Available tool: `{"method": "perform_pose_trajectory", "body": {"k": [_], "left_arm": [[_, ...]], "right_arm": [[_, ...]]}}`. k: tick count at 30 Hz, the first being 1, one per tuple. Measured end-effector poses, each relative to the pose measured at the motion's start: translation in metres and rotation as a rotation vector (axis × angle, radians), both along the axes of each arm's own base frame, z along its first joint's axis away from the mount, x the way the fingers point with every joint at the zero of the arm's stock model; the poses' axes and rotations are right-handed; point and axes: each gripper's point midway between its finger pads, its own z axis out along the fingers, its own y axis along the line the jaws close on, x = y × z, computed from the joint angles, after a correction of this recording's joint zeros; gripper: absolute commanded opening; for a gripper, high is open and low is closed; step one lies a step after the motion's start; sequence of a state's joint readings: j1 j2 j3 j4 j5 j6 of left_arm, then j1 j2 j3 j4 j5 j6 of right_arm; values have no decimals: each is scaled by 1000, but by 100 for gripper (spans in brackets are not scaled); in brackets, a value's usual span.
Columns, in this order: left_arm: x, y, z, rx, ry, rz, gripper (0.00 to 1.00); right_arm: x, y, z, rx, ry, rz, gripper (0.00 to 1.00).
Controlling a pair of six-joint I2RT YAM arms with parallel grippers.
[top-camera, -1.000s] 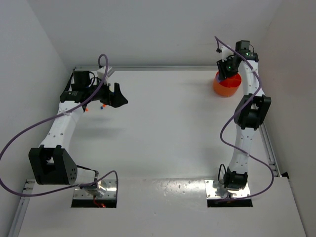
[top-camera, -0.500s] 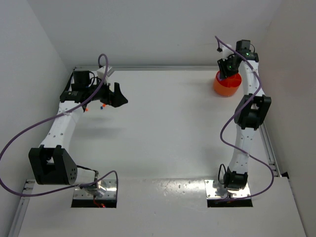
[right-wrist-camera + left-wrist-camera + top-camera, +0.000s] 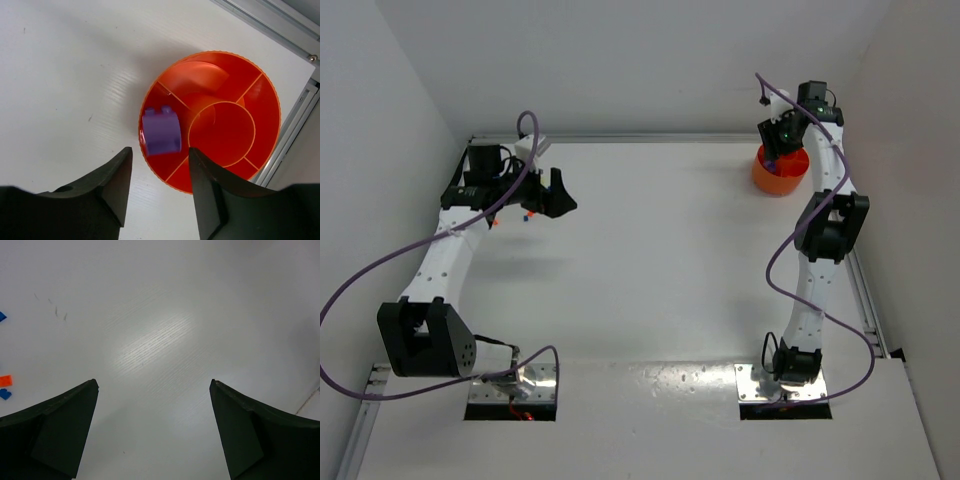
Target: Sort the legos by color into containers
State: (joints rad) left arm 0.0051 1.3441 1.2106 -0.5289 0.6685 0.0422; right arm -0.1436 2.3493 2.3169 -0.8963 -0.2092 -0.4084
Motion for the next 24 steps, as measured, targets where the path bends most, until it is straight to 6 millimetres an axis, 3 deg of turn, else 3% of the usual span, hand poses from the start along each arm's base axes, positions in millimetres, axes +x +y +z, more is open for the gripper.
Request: {"method": "perform_pose_trajectory", "body": {"k": [4, 10, 13, 15, 16, 17, 21, 24], "left_arm": [[1, 0, 0, -10, 10, 17, 100], [7, 11, 2, -29, -3, 87, 100], [13, 32, 8, 17, -45, 168, 100], [18, 48, 12, 66, -81, 223, 100], [20, 57, 13, 93, -94, 251, 100], [23, 65, 15, 117, -106, 279, 100], [48, 103, 21, 198, -121, 397, 88], [76, 145, 20, 226, -104, 478, 76]], "right_arm": [[1, 0, 1, 0, -5, 0, 56], [-1, 5, 10, 23, -18, 3, 53], [-6, 15, 30, 72, -40, 13, 52], [-18, 26, 50, 120, -57, 24, 57], [-26, 33, 62, 150, -67, 31, 74], [-35, 40, 74, 185, -76, 34, 100], [-71, 75, 110, 318, -101, 79, 100], [-90, 101, 115, 416, -84, 111, 96]]}}
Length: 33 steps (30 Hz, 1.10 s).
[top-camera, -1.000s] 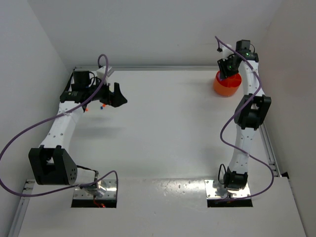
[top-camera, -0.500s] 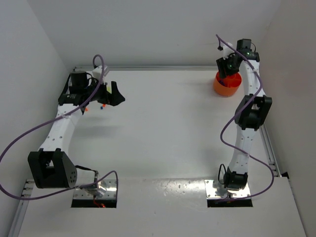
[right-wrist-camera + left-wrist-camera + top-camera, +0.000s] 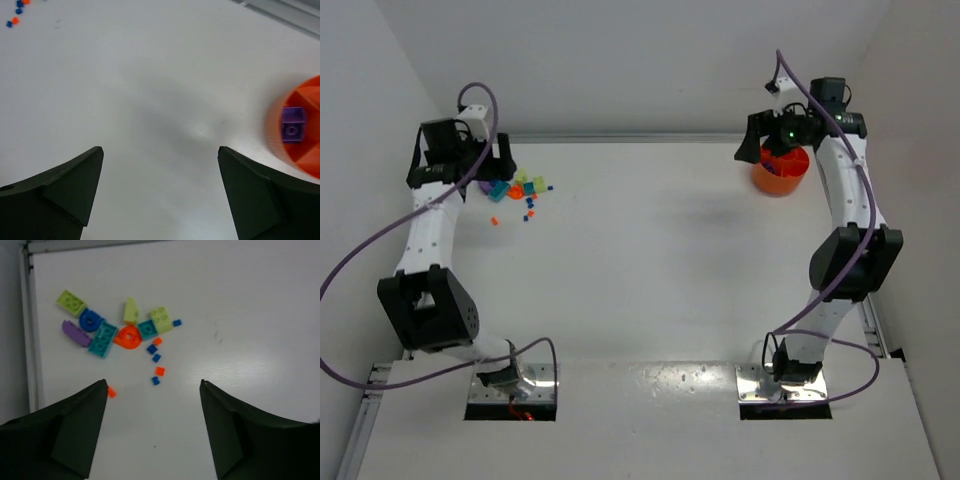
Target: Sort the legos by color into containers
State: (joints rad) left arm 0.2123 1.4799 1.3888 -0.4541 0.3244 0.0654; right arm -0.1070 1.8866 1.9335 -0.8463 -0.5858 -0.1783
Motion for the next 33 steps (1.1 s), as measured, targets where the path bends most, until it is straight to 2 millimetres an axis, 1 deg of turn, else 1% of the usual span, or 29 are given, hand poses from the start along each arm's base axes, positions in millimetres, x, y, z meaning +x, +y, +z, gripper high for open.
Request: {"method": "perform_pose_trajectory", "body": {"k": [1, 3, 5, 7, 9, 11, 13, 15, 16, 18, 22, 26, 30, 33], "left_arm": [[9, 17, -4, 4, 14, 37, 72], [29, 52, -13, 0, 52, 116, 63], [47, 83, -27, -13, 90, 194, 61], [58, 107, -45, -29, 128, 277, 60], [57, 119, -68, -53, 183, 349, 60], [56, 121, -85, -70, 232, 408, 60], [58, 121, -93, -67, 247, 454, 60], [63, 115, -99, -71, 255, 494, 60], [65, 114, -104, -71, 262, 518, 62], [71, 111, -112, -70, 273, 565, 62], [87, 112, -137, -54, 289, 675, 62], [90, 113, -164, -55, 327, 740, 62], [95, 117, -175, -62, 335, 779, 61], [102, 120, -172, -71, 317, 799, 59]], "right_arm": [[-5, 8, -3, 27, 15, 10, 95], [-15, 21, -17, 70, 58, 22, 94], [-23, 31, -33, 98, 108, 29, 94], [-30, 40, -50, 121, 152, 36, 94], [-37, 48, -65, 136, 193, 40, 94], [-44, 55, -77, 146, 225, 45, 94], [-46, 58, -83, 150, 238, 46, 94], [-47, 63, -86, 152, 241, 52, 94], [-47, 64, -86, 152, 240, 52, 94], [-47, 66, -85, 153, 235, 57, 94], [-46, 70, -78, 153, 210, 66, 94], [-46, 72, -74, 153, 198, 71, 94], [-46, 72, -74, 152, 197, 70, 94], [-45, 72, -74, 151, 195, 70, 94]]}}
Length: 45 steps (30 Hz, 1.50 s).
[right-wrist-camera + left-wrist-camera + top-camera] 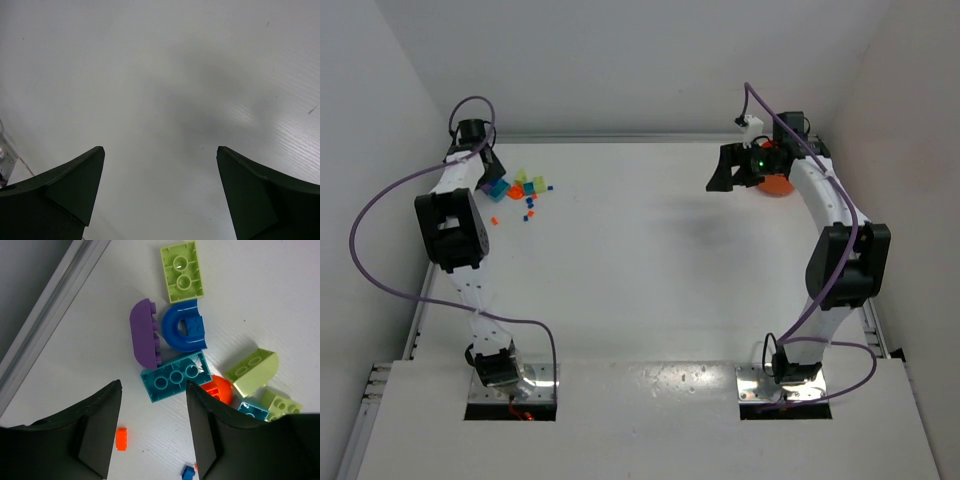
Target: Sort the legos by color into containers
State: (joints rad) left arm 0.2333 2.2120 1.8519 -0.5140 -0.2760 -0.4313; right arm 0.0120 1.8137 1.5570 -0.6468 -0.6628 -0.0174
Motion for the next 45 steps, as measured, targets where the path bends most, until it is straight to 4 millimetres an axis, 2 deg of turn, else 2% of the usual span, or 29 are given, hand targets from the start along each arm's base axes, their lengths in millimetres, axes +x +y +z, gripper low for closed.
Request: {"method": "perform_pose_trajectory", "body": {"k": [6, 9, 23, 28, 35, 41, 45], "left_arm": [[13, 4, 5, 1, -36, 21, 58], [15, 6, 0, -1, -31, 25, 58], [7, 24, -29, -18, 14, 65, 57], [6, 32, -34, -23, 19, 81, 56], [7, 32, -35, -33, 16, 74, 53], [10, 29, -42, -48, 18, 55, 47], [10, 27, -50, -57, 27, 46, 39]], "right_arm": [[0, 4, 0, -1, -5, 10, 94], [0, 5, 0, -1, -5, 11, 94], [-1, 5, 0, -1, -3, 11, 94], [-1, 5, -1, -1, -1, 11, 94], [-2, 5, -3, -1, 11, 11, 94], [-1, 5, -9, -2, 27, 11, 94], [-2, 5, -11, -2, 34, 11, 94]]}}
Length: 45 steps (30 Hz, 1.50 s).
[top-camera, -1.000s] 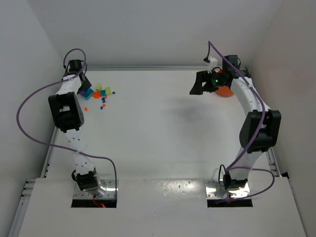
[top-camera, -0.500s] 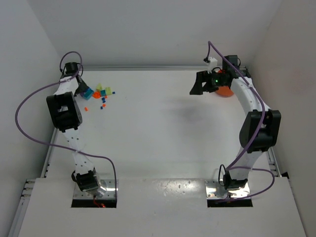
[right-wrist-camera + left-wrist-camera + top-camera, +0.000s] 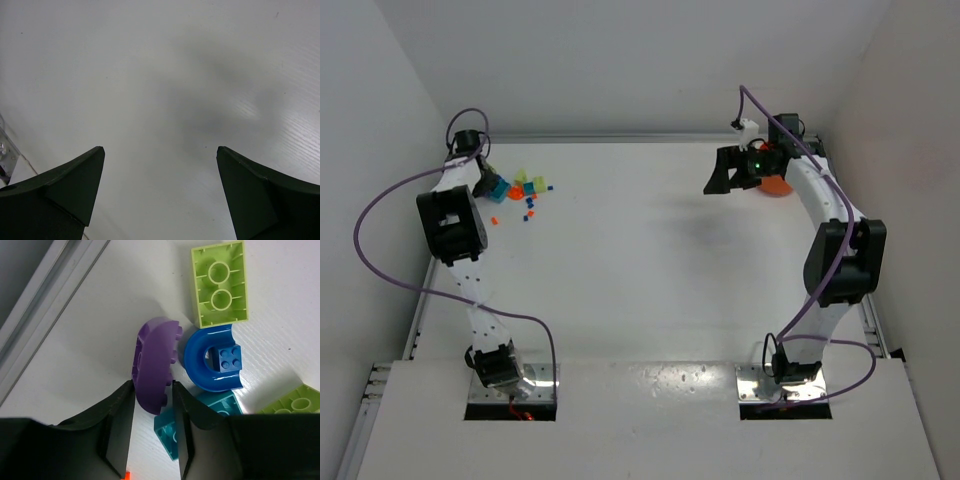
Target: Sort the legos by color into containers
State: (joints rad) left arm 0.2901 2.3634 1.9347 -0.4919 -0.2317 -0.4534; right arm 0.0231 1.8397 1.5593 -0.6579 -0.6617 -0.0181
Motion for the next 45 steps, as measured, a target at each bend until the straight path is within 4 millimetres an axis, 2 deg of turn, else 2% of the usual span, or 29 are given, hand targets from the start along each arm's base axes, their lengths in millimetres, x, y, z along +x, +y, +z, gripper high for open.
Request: {"method": "perform_pose_trajectory", "body": {"k": [6, 9, 11, 15, 18, 20, 22, 28, 30, 32, 34, 36, 37, 39, 42, 45], "left_arm": [[2, -2, -5, -18, -5, -14, 21], [3, -2, -5, -33, -11, -27, 7], [3, -3, -6, -37, -13, -42, 1], [-8, -12, -4, -60, -9, -118, 0], [-31, -30, 1, -90, 25, -251, 0], [-46, -47, 16, -119, 17, -386, 0], [-60, -64, 40, -138, -26, -528, 0], [-102, -100, 161, -74, -244, -961, 1], [-122, -125, 185, -71, -278, -1138, 1], [-146, -160, 194, -113, -294, -1326, 1], [-168, -200, 189, -207, -307, -1473, 1], [-199, -241, 173, -317, -291, -1599, 0], [-220, -266, 163, -396, -267, -1668, 0], [-248, -307, 159, -512, -246, -1779, 0], [-270, -350, 173, -617, -282, -1896, 0], [-279, -380, 192, -704, -331, -1965, 0]], "right_arm": [[0, 0, -1, 0, 3, 0, 94], [0, 0, -1, 0, 3, 0, 94], [0, 0, -1, 0, 3, 0, 94], [0, 0, -1, 2, 3, 1, 94], [-1, 3, 2, 21, 2, 13, 94], [-3, 7, 6, 44, -3, 27, 94], [-9, 12, 13, 75, -13, 49, 94], [-35, 28, 51, 185, -75, 138, 94], [-44, 34, 66, 225, -106, 182, 94], [-54, 39, 78, 263, -129, 222, 94], [-66, 44, 88, 308, -144, 263, 94], [-79, 50, 95, 358, -154, 295, 94], [-88, 53, 96, 388, -155, 310, 92], [-102, 59, 96, 431, -146, 327, 89], [-116, 69, 97, 468, -145, 368, 85], [-123, 81, 101, 486, -155, 422, 80]]}}
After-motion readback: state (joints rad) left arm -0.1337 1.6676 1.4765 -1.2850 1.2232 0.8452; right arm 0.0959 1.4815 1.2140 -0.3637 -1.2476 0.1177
